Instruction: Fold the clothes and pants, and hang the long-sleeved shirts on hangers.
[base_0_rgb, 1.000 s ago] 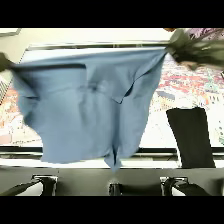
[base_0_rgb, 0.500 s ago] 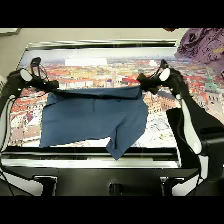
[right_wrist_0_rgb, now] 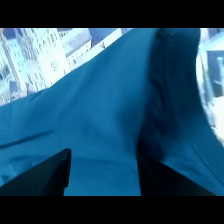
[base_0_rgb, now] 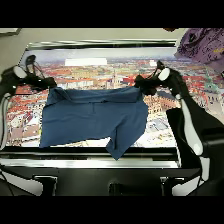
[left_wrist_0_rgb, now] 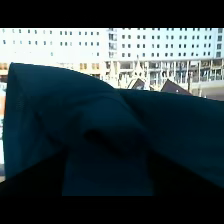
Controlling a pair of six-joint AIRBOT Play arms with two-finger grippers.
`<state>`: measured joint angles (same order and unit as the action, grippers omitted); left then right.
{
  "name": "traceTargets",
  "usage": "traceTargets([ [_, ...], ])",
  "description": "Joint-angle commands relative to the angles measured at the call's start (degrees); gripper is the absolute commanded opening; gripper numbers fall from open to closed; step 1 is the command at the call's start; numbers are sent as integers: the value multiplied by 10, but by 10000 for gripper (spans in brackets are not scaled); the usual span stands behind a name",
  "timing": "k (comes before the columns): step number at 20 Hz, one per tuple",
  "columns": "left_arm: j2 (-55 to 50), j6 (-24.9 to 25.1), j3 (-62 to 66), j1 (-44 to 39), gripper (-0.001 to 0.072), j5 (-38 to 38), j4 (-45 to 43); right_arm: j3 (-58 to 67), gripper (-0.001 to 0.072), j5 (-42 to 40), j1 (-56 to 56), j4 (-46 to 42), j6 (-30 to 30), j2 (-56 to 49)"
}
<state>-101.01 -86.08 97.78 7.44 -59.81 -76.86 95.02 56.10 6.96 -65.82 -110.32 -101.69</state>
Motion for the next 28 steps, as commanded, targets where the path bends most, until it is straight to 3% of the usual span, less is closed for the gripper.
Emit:
traceTargets([
  [1, 61, -1, -2, 54, 570, -59, 36, -1, 490, 139, -40, -34, 90, 61],
  [4, 164, 0, -95, 113, 570, -51, 78, -80, 494, 227, -100, -43, 178, 123],
  [7, 280, 0, -227, 157, 569, -33, 79, -275, 504, 181, -160, 50, 239, 224],
  [9, 342, 0, -296, 174, 569, -20, 79, -398, 631, 146, -183, 119, 279, 283],
  [11, 387, 0, -340, 180, 569, -19, 78, -468, 638, 139, -181, 136, 307, 312],
  [13, 401, 0, -351, 178, 569, -26, 77, -488, 531, 145, -182, 126, 272, 316],
  [16, 400, -2, -351, 178, 569, -30, 85, -488, 523, 159, -182, 129, 251, 316],
  [20, 398, -33, -351, 178, 569, -58, 88, -488, 552, 117, -183, 136, 299, 296],
  [24, 397, -33, -351, 178, 569, -68, 88, -489, 551, 169, -182, 303, 407, 185],
  [28, 397, -33, -351, 178, 570, -68, 88, -489, 530, 153, -182, 280, 415, 139],
])
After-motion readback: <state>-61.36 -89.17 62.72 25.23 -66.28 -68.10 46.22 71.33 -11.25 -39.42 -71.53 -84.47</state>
